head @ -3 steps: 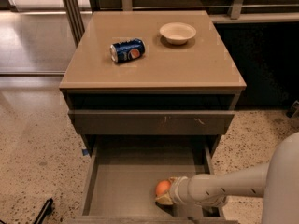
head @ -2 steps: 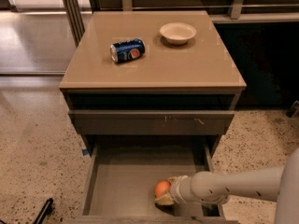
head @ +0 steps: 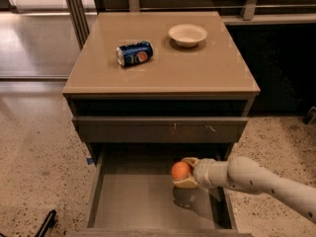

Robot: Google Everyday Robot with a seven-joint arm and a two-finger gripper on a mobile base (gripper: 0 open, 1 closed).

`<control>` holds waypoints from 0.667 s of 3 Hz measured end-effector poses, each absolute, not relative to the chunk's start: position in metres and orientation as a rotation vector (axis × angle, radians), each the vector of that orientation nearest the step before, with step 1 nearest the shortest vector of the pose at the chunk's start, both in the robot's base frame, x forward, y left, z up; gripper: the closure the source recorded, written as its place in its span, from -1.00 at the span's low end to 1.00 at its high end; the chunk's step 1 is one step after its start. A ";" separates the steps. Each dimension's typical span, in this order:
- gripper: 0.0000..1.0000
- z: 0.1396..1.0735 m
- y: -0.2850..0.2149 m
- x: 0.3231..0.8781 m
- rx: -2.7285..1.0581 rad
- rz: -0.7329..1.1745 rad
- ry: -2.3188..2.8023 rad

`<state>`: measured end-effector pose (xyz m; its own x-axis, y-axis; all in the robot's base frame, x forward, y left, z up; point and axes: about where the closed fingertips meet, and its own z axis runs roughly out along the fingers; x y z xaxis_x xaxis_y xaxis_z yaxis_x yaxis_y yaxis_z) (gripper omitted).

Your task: Pick orange from middle drawer and place on counter

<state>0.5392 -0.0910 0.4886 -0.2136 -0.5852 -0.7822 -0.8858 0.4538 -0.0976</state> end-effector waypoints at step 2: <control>1.00 0.574 -0.140 0.492 -1.295 0.606 1.845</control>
Offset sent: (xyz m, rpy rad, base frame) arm -0.0999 -0.0728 0.1221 0.1157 0.0984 0.1880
